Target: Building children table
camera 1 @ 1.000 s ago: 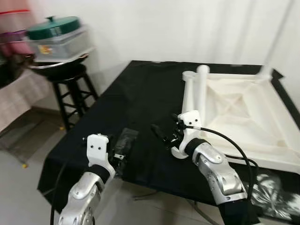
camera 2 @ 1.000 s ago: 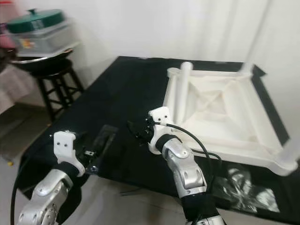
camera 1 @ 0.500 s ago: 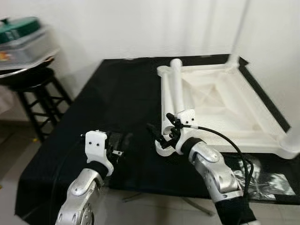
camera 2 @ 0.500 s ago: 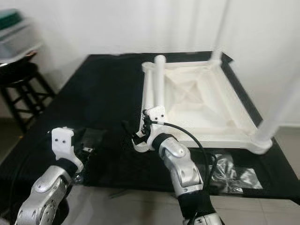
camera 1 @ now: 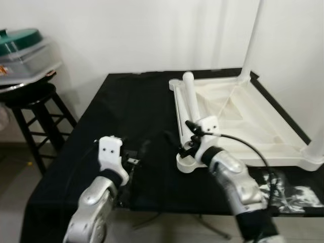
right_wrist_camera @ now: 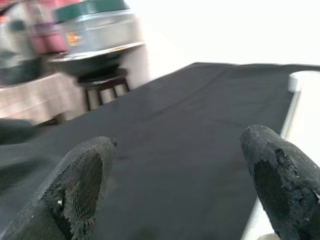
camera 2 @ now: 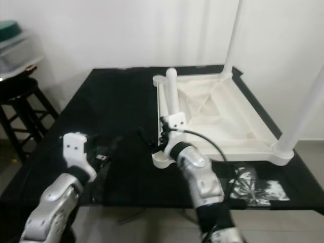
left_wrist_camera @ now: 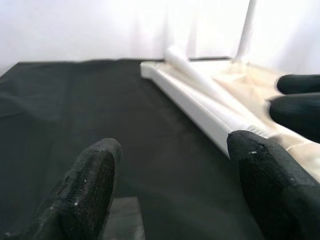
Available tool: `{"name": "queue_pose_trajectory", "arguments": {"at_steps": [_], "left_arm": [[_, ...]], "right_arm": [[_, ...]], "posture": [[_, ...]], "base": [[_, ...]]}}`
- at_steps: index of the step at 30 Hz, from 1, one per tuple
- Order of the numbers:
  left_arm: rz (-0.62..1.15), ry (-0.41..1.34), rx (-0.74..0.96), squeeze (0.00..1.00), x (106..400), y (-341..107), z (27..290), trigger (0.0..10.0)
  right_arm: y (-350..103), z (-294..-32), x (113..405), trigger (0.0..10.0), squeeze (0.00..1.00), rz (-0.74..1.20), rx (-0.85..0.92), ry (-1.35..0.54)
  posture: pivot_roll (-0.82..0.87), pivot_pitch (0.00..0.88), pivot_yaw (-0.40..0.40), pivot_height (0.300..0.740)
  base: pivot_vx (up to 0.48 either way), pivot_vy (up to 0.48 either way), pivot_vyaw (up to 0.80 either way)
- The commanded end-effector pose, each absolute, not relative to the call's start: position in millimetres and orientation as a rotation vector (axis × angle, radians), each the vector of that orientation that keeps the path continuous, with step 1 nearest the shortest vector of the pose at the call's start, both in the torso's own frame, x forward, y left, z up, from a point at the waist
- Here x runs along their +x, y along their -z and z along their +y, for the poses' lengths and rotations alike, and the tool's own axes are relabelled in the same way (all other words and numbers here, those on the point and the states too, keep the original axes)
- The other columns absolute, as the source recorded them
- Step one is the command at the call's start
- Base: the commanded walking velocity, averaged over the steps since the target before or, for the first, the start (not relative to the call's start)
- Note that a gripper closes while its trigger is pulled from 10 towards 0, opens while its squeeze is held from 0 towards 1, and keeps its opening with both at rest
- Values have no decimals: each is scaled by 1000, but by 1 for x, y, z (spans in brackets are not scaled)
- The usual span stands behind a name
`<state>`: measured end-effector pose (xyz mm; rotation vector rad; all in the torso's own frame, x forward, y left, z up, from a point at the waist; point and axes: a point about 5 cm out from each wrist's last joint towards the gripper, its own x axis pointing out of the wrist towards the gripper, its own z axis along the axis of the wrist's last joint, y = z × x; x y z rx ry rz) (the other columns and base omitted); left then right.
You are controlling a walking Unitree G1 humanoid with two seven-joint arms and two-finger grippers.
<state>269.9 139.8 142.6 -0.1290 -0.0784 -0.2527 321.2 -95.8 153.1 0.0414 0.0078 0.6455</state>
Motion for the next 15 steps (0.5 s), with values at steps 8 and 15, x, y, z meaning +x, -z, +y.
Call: {"name": "queue_pose_trajectory", "arguments": {"at_steps": [8,15], "left_arm": [[-77,263,-112,0,269,-142,139,10000],[-92,262,-76,0,270,-146,140,10000]], "right_arm": [[-154,-101,322,10000,0,1,58,-634],[-153,-101,322,10000,0,4,77,-640]], "posture": [[-120,8,62,740],[-110,12,61,740]], "base": [[0,0,-200],[0,0,-114]]}}
